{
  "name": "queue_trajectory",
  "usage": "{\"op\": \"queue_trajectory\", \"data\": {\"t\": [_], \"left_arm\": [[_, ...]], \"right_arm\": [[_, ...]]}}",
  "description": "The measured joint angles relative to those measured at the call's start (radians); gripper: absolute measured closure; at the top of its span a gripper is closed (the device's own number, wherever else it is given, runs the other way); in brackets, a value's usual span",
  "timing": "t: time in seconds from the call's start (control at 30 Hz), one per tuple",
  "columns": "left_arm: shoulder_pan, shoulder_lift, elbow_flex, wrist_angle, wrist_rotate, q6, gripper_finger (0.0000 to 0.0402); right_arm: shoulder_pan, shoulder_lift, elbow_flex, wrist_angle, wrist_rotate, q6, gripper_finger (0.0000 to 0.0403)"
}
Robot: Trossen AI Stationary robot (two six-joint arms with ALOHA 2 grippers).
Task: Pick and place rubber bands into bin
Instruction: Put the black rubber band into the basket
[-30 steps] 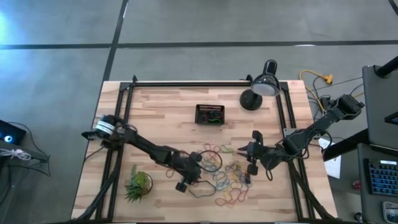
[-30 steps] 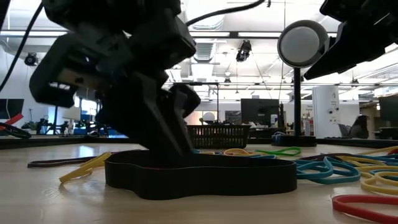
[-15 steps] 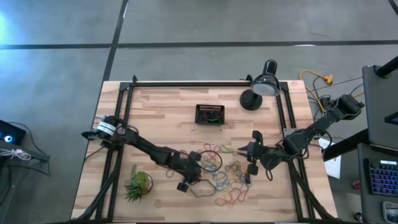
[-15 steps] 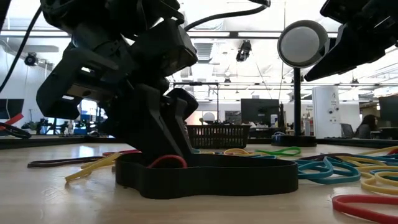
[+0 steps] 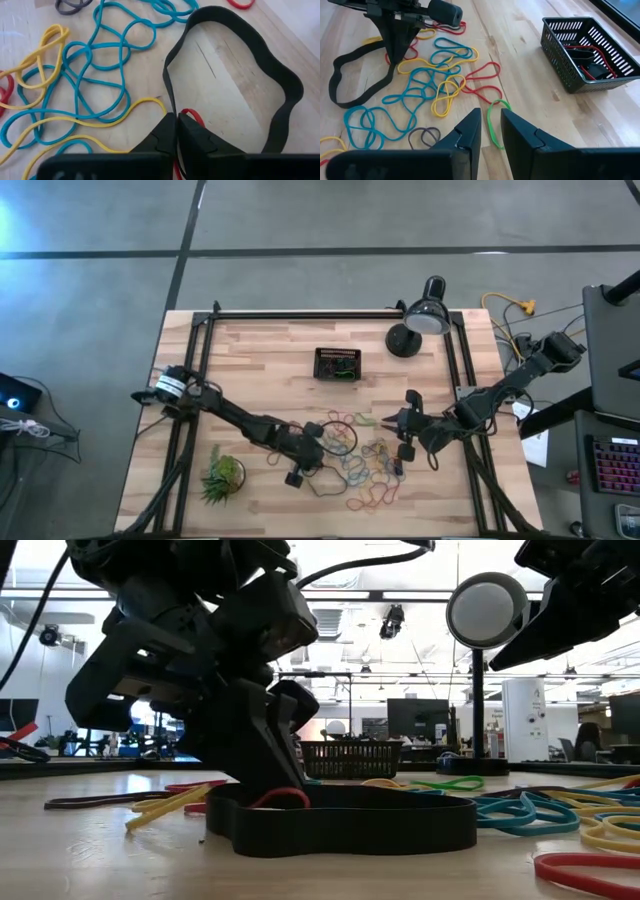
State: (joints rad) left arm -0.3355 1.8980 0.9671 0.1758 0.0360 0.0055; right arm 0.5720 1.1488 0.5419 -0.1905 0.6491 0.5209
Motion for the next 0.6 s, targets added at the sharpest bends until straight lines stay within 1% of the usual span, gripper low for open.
{"op": "queue_trajectory", "data": {"t": [0.23,0.4,0.5,0.6], "left_arm": [[0.000,-0.054,0.003,0.000,-0.001,0.024,0.0394],[0.000,-0.115,0.003,0.008,-0.027,0.040,0.0394],[0.000,-0.128,-0.004,0.003,-0.027,0.080,0.0394],[-0.001,-0.120,-0.009,0.001,0.009,0.084,0.0394]], "right_arm": [[0.000,0.000,0.000,0.000,0.000,0.000,0.0335],[0.000,0.000,0.000,0.000,0.000,0.000,0.0335],[0.000,0.000,0.000,0.002,0.000,0.000,0.0335],[0.000,0.000,0.000,0.006,0.000,0.000,0.0335]]}}
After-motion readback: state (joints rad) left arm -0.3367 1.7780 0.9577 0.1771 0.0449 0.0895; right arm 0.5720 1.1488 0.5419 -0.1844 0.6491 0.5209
